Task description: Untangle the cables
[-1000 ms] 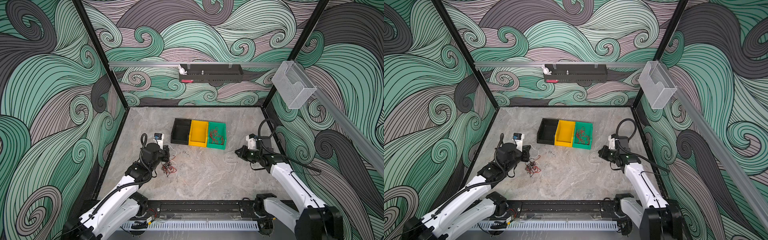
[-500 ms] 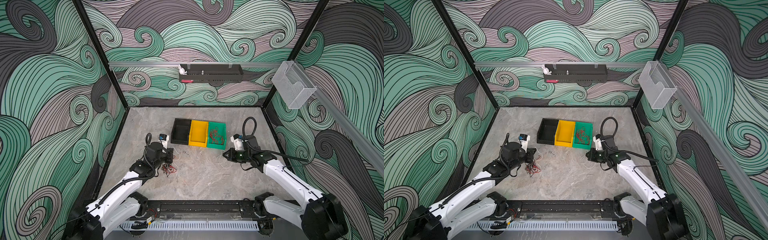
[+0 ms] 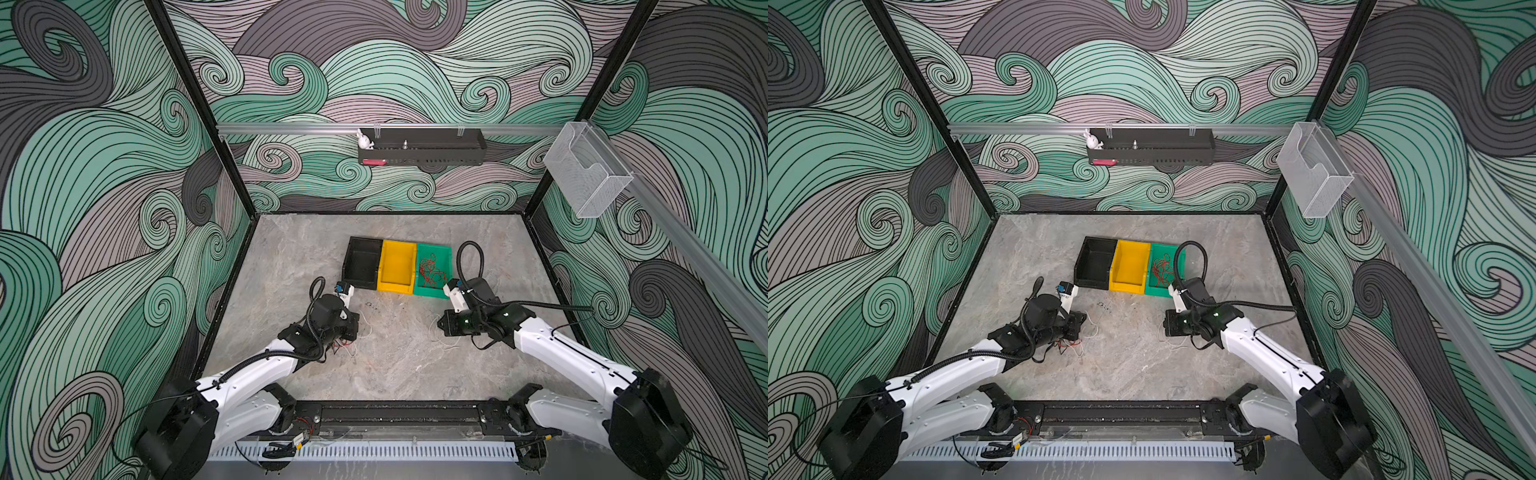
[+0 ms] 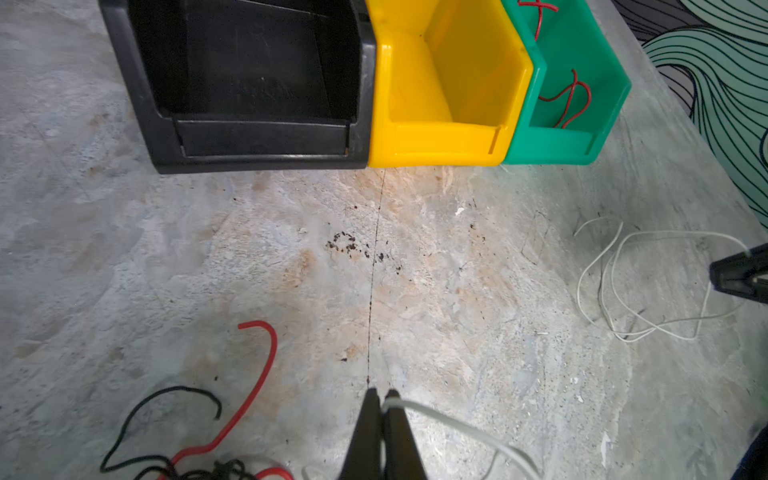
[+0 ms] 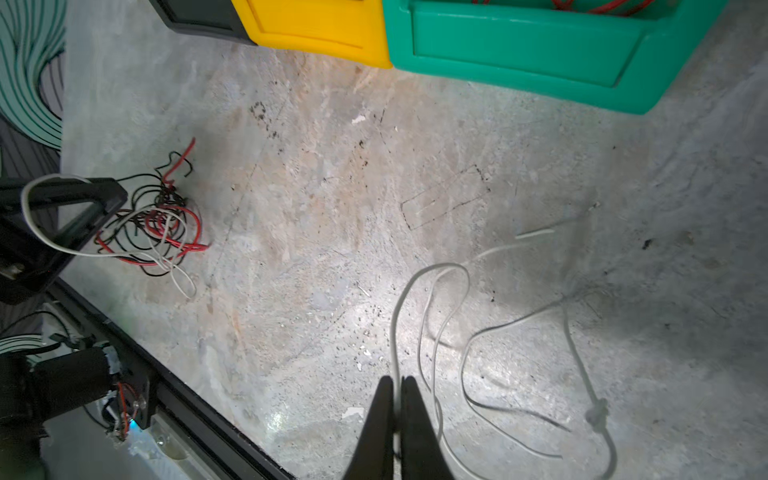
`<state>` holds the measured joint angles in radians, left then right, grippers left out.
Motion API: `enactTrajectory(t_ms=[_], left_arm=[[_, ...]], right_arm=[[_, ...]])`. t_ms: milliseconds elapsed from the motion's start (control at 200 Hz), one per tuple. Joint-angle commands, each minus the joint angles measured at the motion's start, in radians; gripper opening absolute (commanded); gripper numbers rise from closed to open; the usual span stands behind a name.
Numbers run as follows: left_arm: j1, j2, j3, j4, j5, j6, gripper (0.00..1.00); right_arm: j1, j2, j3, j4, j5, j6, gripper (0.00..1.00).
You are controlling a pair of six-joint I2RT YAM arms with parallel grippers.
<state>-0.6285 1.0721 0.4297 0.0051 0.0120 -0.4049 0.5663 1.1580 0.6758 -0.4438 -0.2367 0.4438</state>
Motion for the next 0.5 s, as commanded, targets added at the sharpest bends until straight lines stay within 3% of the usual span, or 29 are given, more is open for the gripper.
enactTrajectory(t_ms=[0, 310, 495], left_arm=[[-0.028, 0.031, 0.012, 0.048, -0.02, -0.02, 0.05], [-0.073, 0.093, 0.002, 0.09, -0.043, -0.038, 0.1], [-0.085, 0.091, -0.002, 0.094, -0.046, -0.039, 0.11]], right_arm=[[0.014, -0.013, 0.01, -0.06, 0.088, -0.034, 0.1], [0.016, -0.076, 0.017, -0.129, 0.186, -0.059, 0.36], [0.016, -0.057, 0.015, -0.16, 0.243, -0.051, 0.73]])
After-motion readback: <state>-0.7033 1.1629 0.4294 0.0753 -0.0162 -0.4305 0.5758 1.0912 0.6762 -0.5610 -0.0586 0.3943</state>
